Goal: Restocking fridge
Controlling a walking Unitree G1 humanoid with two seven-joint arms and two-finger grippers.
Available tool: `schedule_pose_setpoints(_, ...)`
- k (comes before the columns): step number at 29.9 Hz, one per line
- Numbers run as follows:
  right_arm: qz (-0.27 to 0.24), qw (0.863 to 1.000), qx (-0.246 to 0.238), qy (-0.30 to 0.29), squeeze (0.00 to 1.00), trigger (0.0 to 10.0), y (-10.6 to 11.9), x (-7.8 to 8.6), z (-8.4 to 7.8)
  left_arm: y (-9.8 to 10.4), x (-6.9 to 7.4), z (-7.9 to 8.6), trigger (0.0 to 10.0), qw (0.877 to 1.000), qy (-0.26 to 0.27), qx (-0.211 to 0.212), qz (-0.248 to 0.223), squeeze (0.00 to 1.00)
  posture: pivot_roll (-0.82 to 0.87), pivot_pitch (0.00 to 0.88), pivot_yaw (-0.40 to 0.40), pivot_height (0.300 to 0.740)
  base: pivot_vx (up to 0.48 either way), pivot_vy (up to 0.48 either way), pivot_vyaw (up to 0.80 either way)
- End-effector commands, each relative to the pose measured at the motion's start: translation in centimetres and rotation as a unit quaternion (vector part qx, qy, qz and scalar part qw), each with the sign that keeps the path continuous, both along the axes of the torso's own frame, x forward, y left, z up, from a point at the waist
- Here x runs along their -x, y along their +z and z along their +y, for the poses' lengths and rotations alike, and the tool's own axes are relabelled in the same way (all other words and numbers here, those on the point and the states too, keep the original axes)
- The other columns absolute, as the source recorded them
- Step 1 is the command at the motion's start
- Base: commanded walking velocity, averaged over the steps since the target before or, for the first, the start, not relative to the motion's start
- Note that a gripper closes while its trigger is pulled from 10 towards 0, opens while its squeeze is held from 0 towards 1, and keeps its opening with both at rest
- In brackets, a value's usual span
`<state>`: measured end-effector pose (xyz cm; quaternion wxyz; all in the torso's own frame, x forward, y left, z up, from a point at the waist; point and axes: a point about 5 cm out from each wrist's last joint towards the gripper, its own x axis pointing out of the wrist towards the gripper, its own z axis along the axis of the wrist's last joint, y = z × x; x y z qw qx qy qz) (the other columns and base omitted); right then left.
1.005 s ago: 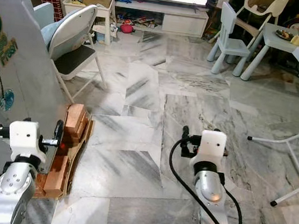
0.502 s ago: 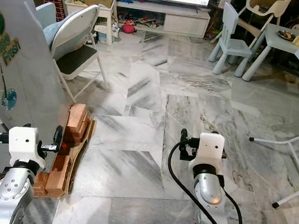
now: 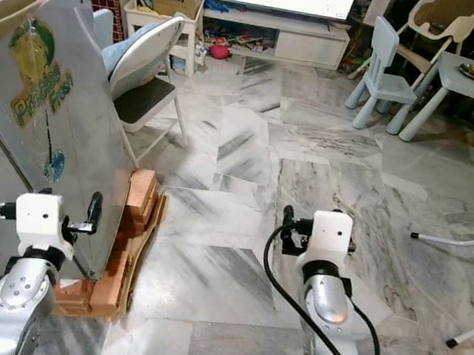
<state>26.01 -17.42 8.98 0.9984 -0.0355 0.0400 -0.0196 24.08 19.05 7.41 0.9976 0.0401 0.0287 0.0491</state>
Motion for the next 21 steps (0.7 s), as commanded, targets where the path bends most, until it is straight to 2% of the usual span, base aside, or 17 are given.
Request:
schedule_pose_setpoints(1, -0.010, 1.000, 0.003, -0.002, 0.00, 10.0, 0.72, -0.20, -0.31, -0.13, -0.17, -0.43, 10.0, 1.000, -0.003, 0.010, 0.009, 0.00, 0.02, 0.000, -0.040, 0.740, 0.368, 0.307, 0.00)
schedule_pose_setpoints(4, -0.010, 1.000, 0.004, 0.000, 0.00, 10.0, 0.71, -0.27, -0.25, 0.02, -0.19, -0.42, 10.0, 1.000, -0.004, -0.002, 0.001, 0.00, 0.02, 0.000, -0.042, 0.740, 0.360, 0.317, 0.00)
schedule_pose_setpoints(21, -0.008, 1.000, 0.004, 0.007, 0.00, 10.0, 0.61, -0.59, 0.16, -0.29, 0.36, -0.59, 10.0, 1.000, 0.000, -0.003, 0.006, 0.00, 0.03, 0.000, -0.046, 0.740, 0.000, 0.000, 0.00)
